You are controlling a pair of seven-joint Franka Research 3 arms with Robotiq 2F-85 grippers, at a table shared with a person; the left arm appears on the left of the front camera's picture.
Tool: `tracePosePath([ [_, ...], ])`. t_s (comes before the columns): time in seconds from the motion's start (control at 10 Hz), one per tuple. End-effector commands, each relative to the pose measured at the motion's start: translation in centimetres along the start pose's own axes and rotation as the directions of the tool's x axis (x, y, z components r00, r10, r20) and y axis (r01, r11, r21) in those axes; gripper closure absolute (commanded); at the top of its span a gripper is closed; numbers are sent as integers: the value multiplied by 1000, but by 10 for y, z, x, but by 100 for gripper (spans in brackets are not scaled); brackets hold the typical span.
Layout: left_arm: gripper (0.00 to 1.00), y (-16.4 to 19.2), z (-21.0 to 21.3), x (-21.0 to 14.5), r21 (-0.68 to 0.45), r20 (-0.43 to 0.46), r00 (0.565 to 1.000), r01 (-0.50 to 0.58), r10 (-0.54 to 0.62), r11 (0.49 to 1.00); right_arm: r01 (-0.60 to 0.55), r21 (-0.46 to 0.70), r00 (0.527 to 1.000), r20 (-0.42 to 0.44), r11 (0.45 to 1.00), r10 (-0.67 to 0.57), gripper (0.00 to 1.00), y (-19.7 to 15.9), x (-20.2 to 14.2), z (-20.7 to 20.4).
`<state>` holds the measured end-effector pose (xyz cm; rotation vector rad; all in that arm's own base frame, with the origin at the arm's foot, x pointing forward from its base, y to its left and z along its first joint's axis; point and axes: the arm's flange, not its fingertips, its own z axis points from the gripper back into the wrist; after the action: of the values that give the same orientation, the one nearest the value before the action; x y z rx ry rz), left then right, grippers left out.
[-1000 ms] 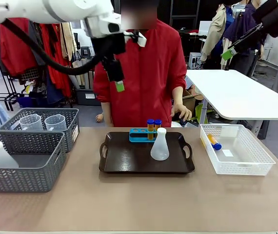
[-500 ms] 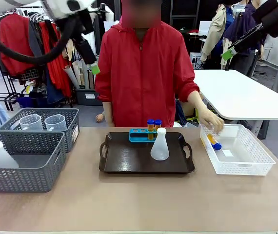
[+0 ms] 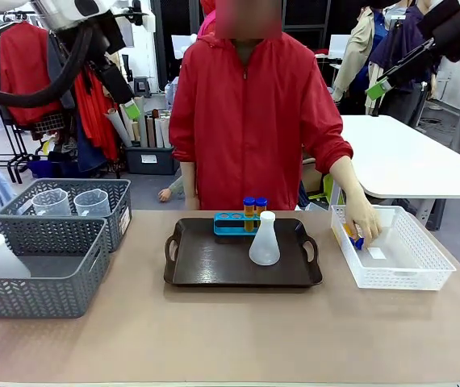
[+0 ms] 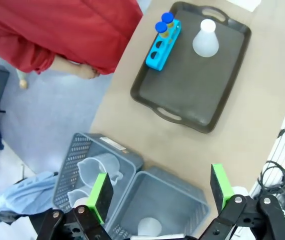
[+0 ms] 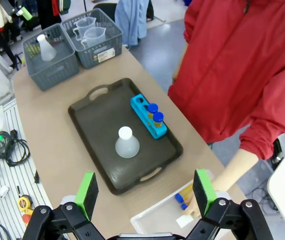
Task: Prepare the laboratory tools.
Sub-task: Pick up one Large Measuring Cup and place it on the Handle tray.
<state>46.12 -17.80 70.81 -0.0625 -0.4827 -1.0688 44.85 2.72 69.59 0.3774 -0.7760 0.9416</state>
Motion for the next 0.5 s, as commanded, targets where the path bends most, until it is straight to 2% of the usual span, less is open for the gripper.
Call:
tracePosePath([
  [0.0, 0, -1, 3, 3, -2, -1, 1000, 6, -6, 1000, -7, 11, 1000, 14, 1000, 7, 0, 0, 1, 0],
  [0.3, 0, -3, -1, 3, -4, 1, 1000, 8, -8, 1000, -7, 11, 1000, 14, 1000, 7, 0, 0, 1, 0],
  [0.4, 0, 5, 5, -3, 55, -17, 994, -104, 105, 993, -7, 11, 1000, 14, 1000, 7, 0, 0, 1, 0],
])
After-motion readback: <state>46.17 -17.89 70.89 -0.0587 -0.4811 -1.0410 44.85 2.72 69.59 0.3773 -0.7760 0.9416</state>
